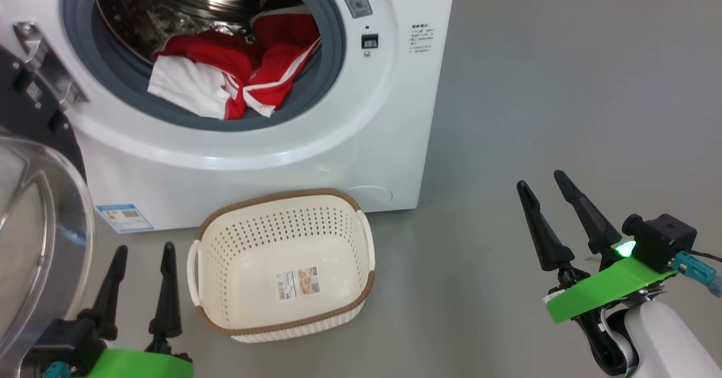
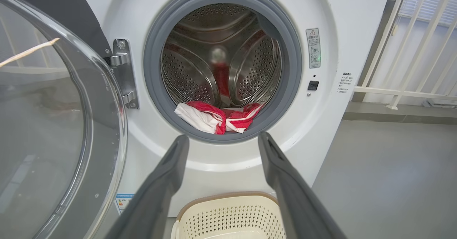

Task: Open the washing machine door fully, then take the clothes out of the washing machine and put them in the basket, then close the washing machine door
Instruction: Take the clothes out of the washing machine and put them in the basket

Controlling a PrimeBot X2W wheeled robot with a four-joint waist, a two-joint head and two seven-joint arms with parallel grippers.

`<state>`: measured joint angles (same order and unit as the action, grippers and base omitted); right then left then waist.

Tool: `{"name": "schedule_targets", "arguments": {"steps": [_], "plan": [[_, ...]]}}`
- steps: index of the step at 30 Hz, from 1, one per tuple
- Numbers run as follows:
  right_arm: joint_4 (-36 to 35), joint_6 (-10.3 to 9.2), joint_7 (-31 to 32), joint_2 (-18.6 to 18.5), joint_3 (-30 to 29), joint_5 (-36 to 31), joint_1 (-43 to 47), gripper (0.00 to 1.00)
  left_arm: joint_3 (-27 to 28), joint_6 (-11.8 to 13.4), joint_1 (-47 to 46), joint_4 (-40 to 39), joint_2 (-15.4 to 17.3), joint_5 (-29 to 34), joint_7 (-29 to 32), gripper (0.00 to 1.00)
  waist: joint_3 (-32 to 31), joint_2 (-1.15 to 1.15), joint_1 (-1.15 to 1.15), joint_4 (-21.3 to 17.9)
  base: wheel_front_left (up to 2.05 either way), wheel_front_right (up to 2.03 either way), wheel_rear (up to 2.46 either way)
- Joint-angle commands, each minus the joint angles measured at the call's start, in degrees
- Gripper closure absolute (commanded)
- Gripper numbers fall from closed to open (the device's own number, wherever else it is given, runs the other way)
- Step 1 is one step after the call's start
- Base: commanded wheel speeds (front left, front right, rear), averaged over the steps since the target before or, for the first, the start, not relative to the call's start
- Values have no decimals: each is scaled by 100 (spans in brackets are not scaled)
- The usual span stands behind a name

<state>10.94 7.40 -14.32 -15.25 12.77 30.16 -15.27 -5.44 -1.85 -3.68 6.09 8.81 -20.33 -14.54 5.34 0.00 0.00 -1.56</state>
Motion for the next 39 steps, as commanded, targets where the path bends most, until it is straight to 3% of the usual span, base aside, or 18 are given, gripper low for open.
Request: {"name": "schedule_targets", "arguments": {"steps": [1,19,39], "plan": [[-143,9,-68,-30,110,-81,-4,0,223,-27,-125,-106,75,-19,-46,0,-2,0,0,-2,130,-130,0],[-164,9,-68,-10,74,-94,-1,0,241,16,-170,-85,91,-29,-46,0,68,0,0,10,122,-122,0],[-136,9,-68,-16,115,-80,-37,0,240,42,-191,-45,81,-14,-46,0,79,0,0,28,7,-7,0]]}}
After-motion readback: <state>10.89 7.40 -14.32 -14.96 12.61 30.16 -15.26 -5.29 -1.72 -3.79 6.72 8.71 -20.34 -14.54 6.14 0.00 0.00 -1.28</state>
